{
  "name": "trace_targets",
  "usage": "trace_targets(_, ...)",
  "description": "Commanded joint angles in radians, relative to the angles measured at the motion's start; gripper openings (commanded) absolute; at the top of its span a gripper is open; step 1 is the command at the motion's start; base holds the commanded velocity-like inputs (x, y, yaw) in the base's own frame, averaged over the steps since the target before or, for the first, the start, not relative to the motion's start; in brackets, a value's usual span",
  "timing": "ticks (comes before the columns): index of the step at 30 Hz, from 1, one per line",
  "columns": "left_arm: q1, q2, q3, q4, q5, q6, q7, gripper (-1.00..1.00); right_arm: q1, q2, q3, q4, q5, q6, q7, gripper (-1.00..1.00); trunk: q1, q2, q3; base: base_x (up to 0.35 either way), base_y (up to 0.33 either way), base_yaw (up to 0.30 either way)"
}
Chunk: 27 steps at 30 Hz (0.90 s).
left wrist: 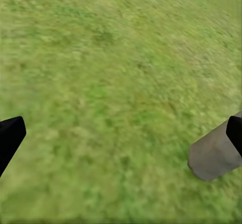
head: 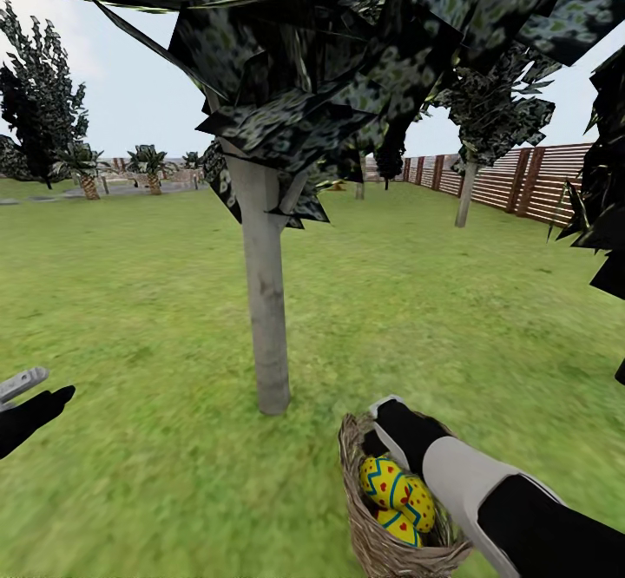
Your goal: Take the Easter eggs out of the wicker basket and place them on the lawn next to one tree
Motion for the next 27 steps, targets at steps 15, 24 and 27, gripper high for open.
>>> trace_targets(15, -0.001, 0.000, 0.000, -0.001, 0.011, 0.002, 0.009, 1.00, -0.001, -0.020, 0.000, -0.001, -0.024, 0.011, 0.032, 1.00, 0.046, -0.085, -0.039, 0.000, 0.000, 0.000)
trace_targets(24, -0.001, 0.000, 0.000, -0.001, 0.011, 0.002, 0.009, 1.00, -0.002, -0.017, -0.002, -0.002, -0.024, 0.040, 0.064, 1.00, 0.057, -0.106, -0.048, 0.000, 0.000, 0.000)
trace_targets(27, -0.001, 0.000, 0.000, -0.001, 0.011, 0.002, 0.009, 1.00, -0.002, -0.017, -0.002, -0.003, -0.024, 0.047, 0.065, 1.00, 0.065, -0.120, -0.054, 0.000, 0.000, 0.000)
